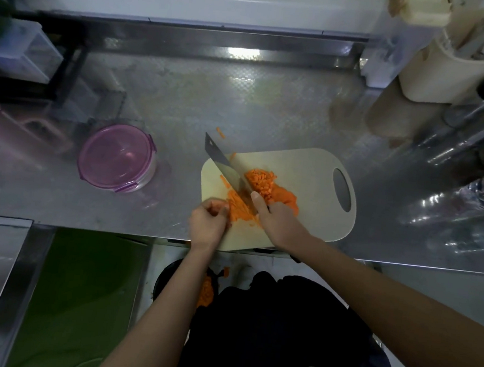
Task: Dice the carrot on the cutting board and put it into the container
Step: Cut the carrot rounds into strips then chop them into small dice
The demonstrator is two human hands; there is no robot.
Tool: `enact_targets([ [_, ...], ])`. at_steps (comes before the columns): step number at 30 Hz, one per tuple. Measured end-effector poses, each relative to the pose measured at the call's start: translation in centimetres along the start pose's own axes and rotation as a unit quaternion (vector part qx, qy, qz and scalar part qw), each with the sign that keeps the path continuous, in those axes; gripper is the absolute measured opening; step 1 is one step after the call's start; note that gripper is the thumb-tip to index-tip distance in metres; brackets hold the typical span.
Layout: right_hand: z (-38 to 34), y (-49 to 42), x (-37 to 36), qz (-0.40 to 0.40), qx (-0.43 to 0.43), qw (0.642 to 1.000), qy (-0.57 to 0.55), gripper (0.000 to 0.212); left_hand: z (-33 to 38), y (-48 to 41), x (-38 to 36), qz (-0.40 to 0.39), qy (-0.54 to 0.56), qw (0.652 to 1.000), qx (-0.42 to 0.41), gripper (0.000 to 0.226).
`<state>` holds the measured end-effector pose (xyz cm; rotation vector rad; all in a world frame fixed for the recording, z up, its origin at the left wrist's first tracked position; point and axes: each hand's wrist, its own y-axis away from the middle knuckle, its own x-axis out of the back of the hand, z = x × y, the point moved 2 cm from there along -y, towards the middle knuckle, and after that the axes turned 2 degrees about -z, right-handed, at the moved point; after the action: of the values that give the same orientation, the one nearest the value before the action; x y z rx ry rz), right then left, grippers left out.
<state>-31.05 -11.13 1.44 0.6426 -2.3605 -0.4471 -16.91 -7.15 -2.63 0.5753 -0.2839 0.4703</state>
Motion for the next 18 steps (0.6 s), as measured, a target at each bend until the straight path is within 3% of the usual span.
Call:
enact_targets([
  [4, 0.7, 0.4, -0.2, -0.026, -0.011, 1.000, -0.008, 0.062, 0.0, 0.8, 0.2, 0.002, -0.114, 0.992, -0.043, 0.010],
  [12, 0.2, 1.5, -0.3, -0.039, 0.013, 0.999, 0.024, 0.055, -0.1, 0.7, -0.1, 0.022, -0.116, 0.992, -0.039, 0.012],
  [18, 1.1, 1.4, -0.6, -0.041, -0.017, 0.999, 0.025, 0.068, -0.3, 0.7, -0.4, 0.025, -0.110, 0.992, -0.055, 0.012],
])
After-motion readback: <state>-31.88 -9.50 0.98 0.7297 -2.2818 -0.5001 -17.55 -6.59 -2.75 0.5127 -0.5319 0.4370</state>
